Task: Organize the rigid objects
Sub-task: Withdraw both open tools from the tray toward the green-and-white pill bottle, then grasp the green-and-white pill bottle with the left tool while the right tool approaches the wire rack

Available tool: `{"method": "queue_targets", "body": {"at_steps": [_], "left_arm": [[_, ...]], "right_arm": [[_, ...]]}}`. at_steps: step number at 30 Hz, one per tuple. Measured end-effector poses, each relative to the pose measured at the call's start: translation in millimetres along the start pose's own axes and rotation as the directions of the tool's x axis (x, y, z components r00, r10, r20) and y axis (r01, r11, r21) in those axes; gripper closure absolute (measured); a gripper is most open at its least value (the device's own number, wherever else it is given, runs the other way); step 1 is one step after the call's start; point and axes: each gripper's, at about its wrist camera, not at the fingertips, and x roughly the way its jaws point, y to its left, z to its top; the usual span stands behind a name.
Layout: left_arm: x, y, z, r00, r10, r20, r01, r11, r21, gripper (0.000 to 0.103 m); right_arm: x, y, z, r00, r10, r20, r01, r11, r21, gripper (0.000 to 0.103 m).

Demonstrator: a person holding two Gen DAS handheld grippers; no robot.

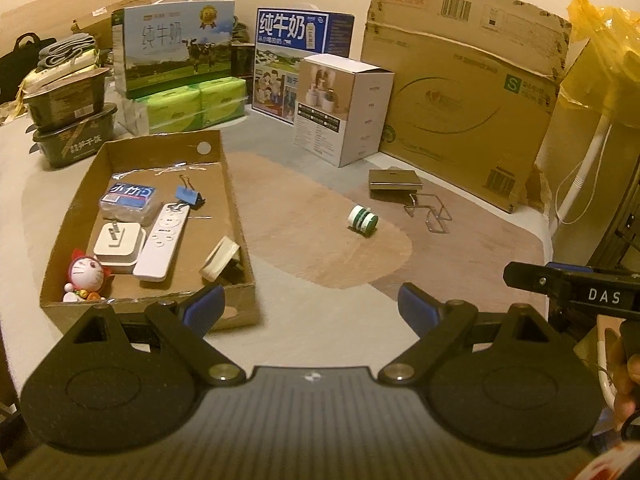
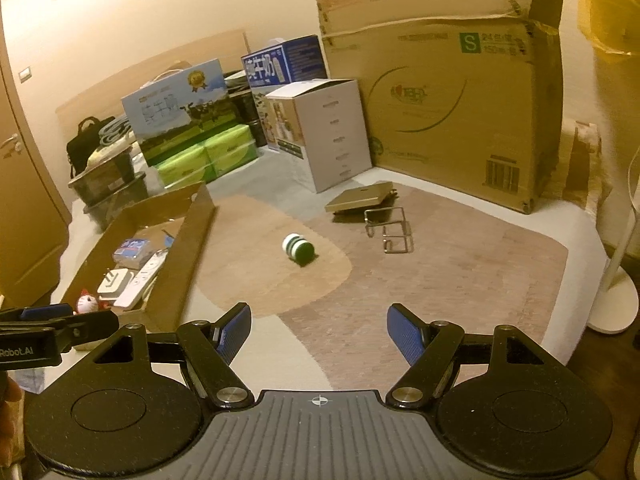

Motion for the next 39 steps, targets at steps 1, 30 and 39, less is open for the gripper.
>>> {"method": "queue_targets", "body": {"at_steps": [1,30,39], "left_arm": [[2,-1,1,1.0,-0.004,0.0,0.004,1.0,0.002,0.011],[174,-57,63,0.989,-0.108,-0.102,0.125,0.976,0.179,0.015],[230,-66,66,0.983,-0.092,-0.156,0.126,0.966,0.225,0.028]], "right_arm": [[0,-2,0,1.0,-0.004,0.001,0.004,1.0,0.001,0.028],[112,-71,39,0.994,-0.105,-0.028,0.105,0.994,-0.014,0.028],[150,-88,44,0.995,-0.09,-0.039,0.09,0.996,-0.021,0.029]]}}
